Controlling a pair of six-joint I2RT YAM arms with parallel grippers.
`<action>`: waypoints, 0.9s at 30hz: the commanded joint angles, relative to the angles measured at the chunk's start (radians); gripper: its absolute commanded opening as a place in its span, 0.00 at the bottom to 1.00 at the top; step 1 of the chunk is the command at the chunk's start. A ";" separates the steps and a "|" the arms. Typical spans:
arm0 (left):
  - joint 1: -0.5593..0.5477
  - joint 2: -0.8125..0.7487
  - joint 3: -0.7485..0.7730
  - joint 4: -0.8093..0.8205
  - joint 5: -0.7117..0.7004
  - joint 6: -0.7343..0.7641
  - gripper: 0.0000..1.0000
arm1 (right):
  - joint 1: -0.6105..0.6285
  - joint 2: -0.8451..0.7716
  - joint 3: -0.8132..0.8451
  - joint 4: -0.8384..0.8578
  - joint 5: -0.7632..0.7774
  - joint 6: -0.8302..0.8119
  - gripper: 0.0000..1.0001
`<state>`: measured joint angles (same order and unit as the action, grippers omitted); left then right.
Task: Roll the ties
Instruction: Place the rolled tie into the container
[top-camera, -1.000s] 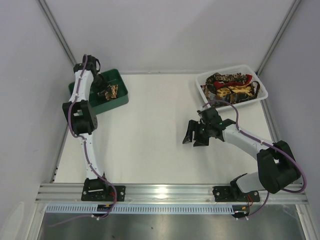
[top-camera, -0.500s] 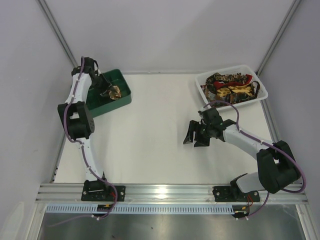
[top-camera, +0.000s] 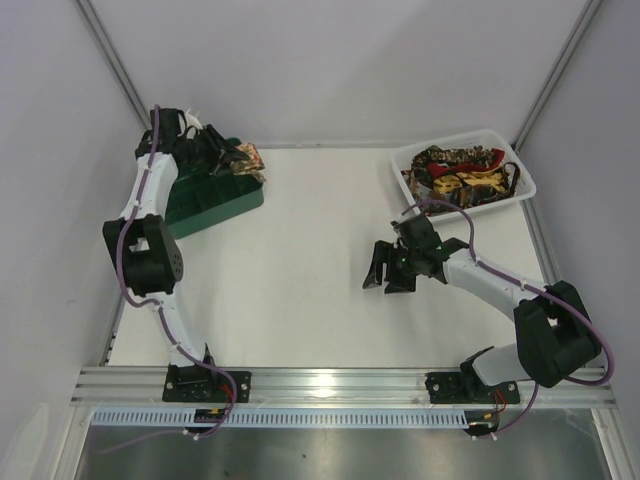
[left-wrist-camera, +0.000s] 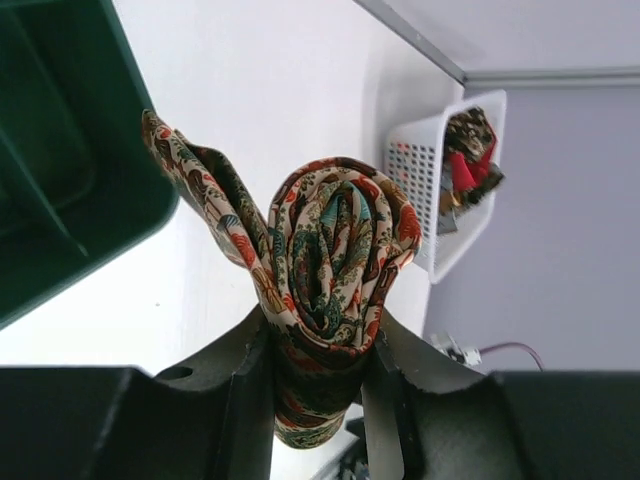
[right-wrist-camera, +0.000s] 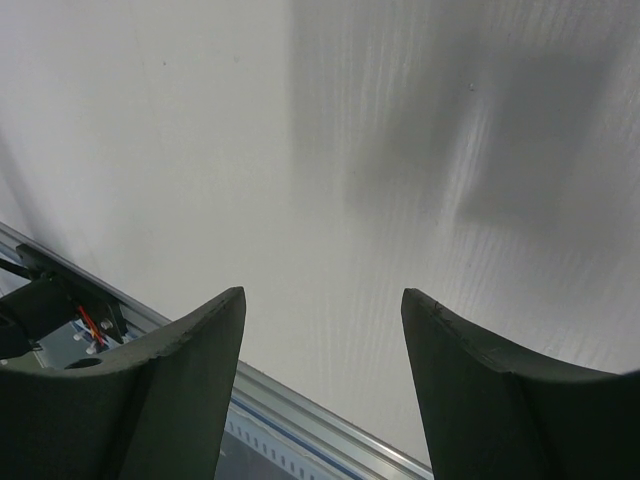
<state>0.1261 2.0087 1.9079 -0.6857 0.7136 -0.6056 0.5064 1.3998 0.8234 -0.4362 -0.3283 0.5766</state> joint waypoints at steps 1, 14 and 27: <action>-0.003 -0.047 -0.118 0.247 0.213 -0.201 0.01 | 0.011 -0.013 0.026 -0.006 0.018 0.016 0.70; 0.090 0.048 -0.176 0.307 0.233 -0.301 0.01 | 0.012 -0.001 0.037 -0.001 0.023 0.017 0.70; 0.155 0.122 -0.145 0.154 0.161 -0.180 0.00 | 0.012 0.011 0.046 -0.004 0.026 0.020 0.70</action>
<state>0.2584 2.1254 1.7256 -0.4534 0.8860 -0.7773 0.5152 1.4067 0.8356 -0.4377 -0.3180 0.5941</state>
